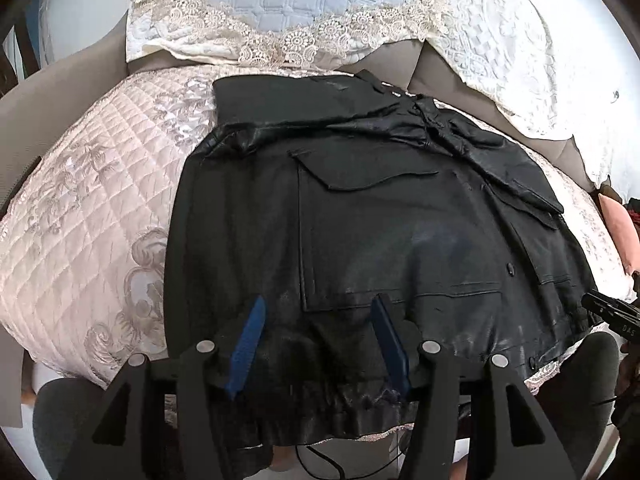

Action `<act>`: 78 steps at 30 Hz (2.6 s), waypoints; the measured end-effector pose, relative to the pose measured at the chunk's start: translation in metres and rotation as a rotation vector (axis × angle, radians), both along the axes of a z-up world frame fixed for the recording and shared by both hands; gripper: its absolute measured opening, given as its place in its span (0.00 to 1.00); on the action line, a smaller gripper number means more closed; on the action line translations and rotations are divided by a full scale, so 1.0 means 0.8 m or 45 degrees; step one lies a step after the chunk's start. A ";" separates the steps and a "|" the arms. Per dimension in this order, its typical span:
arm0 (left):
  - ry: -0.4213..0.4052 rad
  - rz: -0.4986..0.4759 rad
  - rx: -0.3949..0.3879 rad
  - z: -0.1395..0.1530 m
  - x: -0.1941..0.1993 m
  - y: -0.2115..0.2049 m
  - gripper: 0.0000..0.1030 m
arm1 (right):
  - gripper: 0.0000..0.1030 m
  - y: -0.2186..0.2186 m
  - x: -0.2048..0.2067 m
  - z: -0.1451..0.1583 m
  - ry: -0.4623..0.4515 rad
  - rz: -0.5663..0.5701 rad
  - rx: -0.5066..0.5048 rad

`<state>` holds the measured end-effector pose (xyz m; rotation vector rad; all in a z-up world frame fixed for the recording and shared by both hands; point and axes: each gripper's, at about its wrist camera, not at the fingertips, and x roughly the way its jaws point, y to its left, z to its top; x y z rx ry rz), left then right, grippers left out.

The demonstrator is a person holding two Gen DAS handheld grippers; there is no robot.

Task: Fold large clothes

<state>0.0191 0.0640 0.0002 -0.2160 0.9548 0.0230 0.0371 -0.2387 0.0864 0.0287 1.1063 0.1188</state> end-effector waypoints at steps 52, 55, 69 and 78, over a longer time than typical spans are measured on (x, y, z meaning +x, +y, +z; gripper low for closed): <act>0.118 0.187 -0.214 -0.032 -0.035 0.075 0.51 | 0.19 -0.155 0.005 -0.047 0.202 -0.311 0.568; 0.113 0.234 -0.280 -0.033 -0.043 0.094 0.28 | 0.16 -0.156 0.006 -0.046 0.198 -0.314 0.572; 0.125 0.277 -0.603 -0.050 -0.068 0.134 0.29 | 0.15 -0.167 0.003 -0.045 0.193 -0.300 0.610; 0.163 0.220 -0.427 -0.045 -0.059 0.106 0.30 | 0.15 -0.165 0.008 -0.053 0.200 -0.297 0.611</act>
